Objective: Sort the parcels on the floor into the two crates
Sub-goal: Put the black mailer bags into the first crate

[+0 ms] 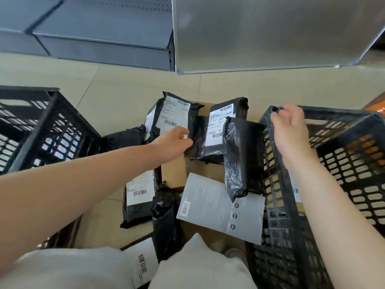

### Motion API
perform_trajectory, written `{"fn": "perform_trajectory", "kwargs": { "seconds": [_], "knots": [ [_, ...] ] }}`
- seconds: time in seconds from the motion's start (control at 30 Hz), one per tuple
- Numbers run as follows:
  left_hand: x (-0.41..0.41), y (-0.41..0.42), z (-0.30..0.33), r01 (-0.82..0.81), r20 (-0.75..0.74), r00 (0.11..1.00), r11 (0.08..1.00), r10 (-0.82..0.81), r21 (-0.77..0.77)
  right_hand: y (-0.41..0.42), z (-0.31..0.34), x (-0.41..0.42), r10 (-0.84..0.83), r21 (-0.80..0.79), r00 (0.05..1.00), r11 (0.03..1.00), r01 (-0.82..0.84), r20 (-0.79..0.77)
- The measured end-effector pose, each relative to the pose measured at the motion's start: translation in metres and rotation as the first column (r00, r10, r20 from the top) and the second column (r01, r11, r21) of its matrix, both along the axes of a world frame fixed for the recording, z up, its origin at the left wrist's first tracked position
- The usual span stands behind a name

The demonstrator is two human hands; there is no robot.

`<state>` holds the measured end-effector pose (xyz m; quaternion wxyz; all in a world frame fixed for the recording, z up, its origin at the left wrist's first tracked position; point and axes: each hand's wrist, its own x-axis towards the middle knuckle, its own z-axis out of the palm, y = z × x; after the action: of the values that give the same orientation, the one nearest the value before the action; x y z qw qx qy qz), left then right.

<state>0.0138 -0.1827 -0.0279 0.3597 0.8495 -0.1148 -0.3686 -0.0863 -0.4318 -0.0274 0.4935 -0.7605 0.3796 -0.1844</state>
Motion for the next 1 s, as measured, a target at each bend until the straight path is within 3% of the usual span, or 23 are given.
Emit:
{"fn": "perform_trajectory", "kwargs": {
  "seconds": [0.13,0.3,0.77,1.0],
  "knots": [
    [0.006,0.033,-0.007,-0.028,0.006,1.000,0.997,0.028,0.065,0.034,-0.015,0.009,0.120,-0.108,0.984,0.985,-0.135,-0.133],
    [0.014,0.054,-0.011,-0.079,-0.029,0.996,0.994,0.082,0.072,0.058,-0.041,0.008,0.181,-0.126,0.926,0.964,-0.234,-0.333],
    [0.025,0.075,-0.025,-0.007,-0.086,0.996,0.996,0.014,0.086,0.077,-0.076,-0.005,-0.086,-0.428,0.902,0.896,-0.116,-0.424],
    [0.030,0.079,-0.028,-0.025,-0.093,0.995,0.997,0.031,0.075,0.063,-0.060,-0.006,-0.129,-0.401,0.919,0.915,-0.034,-0.372]
  ]
}}
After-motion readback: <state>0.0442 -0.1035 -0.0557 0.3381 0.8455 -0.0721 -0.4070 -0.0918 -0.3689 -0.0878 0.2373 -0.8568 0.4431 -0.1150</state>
